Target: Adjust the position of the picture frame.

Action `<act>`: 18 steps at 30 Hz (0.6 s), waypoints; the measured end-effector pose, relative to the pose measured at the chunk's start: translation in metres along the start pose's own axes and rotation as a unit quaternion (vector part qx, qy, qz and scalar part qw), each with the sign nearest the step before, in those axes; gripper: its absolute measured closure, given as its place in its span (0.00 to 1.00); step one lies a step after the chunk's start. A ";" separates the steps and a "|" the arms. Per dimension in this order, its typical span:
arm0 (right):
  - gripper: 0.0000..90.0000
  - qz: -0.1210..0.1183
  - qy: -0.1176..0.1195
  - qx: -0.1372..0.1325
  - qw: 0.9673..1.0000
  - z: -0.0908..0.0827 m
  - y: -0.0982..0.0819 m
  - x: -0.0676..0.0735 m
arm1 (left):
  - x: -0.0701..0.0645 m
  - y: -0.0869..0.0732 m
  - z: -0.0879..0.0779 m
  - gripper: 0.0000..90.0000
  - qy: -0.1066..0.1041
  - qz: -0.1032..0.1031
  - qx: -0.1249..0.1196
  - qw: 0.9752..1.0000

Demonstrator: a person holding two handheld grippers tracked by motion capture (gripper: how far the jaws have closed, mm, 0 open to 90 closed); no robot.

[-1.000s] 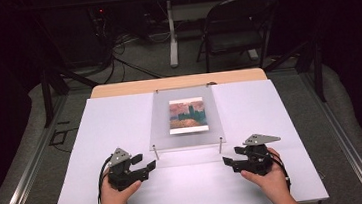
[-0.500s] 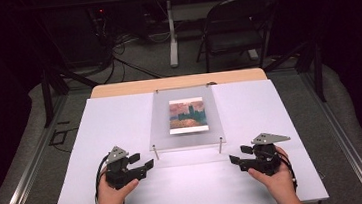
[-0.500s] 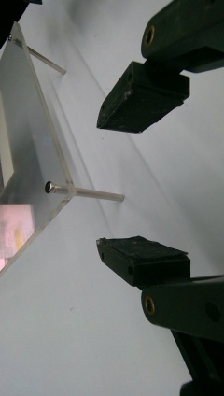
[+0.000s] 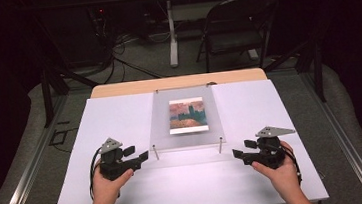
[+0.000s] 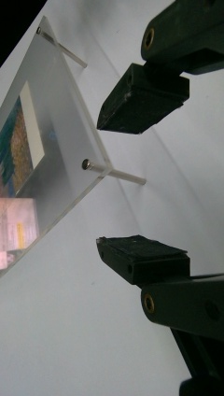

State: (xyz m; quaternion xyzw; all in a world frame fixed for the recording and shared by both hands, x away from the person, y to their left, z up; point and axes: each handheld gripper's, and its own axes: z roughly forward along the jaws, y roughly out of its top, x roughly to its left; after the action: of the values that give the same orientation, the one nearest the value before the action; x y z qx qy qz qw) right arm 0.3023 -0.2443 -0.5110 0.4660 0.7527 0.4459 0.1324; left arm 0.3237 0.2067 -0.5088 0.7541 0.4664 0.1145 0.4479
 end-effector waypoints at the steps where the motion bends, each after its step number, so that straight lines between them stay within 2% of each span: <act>1: 0.39 -0.002 -0.006 0.002 1.000 -0.001 0.005 -0.003 | 0.004 0.007 0.001 0.40 0.002 -0.003 0.003 1.000; 4: 0.38 -0.011 -0.021 0.005 1.000 -0.002 0.015 -0.009 | 0.009 0.013 0.003 0.40 -0.001 -0.014 0.000 1.000; 5: 0.38 -0.008 -0.024 0.005 1.000 -0.001 0.019 -0.012 | 0.014 0.020 0.005 0.40 -0.002 -0.022 0.001 1.000; 8: 0.37 -0.011 -0.028 0.005 1.000 0.002 0.029 -0.020 | 0.019 0.026 0.008 0.40 0.002 -0.023 0.002 1.000; 11: 0.37 -0.005 -0.024 0.006 1.000 0.010 0.038 -0.027 | 0.029 0.037 0.016 0.40 0.013 -0.030 0.008 0.999; 14: 0.37 -0.002 -0.023 0.010 1.000 0.016 0.044 -0.031 | 0.034 0.042 0.021 0.40 0.010 -0.039 0.012 0.999; 18: 0.37 -0.007 -0.017 0.023 1.000 0.033 0.057 -0.040 | 0.044 0.058 0.034 0.40 0.016 -0.047 0.018 0.999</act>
State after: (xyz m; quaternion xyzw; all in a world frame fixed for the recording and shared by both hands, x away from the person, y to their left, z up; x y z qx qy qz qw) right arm 0.3775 -0.2499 -0.4926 0.4714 0.7633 0.4198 0.1375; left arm 0.4027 0.2132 -0.4935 0.7373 0.5107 0.0965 0.4315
